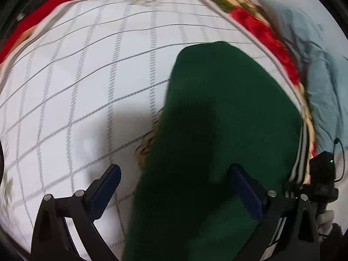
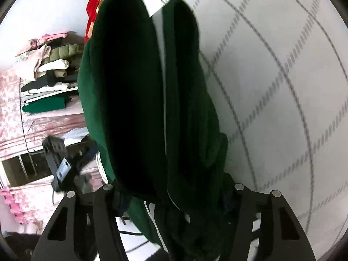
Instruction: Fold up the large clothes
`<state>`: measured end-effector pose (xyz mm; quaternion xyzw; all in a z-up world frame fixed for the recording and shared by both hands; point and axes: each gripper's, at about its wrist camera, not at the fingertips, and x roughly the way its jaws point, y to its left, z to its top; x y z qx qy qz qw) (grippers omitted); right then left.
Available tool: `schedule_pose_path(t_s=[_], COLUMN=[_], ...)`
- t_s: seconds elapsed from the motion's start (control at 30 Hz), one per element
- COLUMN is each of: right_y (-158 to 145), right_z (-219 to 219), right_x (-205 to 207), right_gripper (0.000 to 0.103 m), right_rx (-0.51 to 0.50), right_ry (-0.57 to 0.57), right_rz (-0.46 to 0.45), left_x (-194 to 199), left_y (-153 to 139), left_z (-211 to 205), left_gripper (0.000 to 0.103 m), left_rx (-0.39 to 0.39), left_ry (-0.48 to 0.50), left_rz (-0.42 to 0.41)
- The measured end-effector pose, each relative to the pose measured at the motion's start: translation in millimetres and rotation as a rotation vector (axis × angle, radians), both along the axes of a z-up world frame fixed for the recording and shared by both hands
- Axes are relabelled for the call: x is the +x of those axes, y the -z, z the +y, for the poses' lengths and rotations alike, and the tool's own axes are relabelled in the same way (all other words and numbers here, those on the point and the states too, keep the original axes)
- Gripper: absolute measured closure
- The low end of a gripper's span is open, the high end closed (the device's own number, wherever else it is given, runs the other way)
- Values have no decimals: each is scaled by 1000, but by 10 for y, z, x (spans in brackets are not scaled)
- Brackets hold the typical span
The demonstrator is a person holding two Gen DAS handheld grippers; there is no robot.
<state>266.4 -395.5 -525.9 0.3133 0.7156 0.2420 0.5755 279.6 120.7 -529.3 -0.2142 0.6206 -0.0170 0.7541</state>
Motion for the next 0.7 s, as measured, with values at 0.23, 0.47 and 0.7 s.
schedule_pose_path(t_s=[0.23, 0.47, 0.7], right_y=[154, 170, -36], right_z=[-156, -89, -193], right_x=[-199, -213, -119], right_gripper=[8, 28, 48], right_rx=[4, 21, 67], right_ry=[149, 238, 309], right_rz=[2, -28, -31], left_x=[326, 376, 540], left_y=[184, -27, -341], left_z=[-105, -338, -320], left_gripper=[1, 7, 7], left_rx=[-108, -57, -75], left_ry=[171, 301, 312], left_rz=[-8, -80, -132])
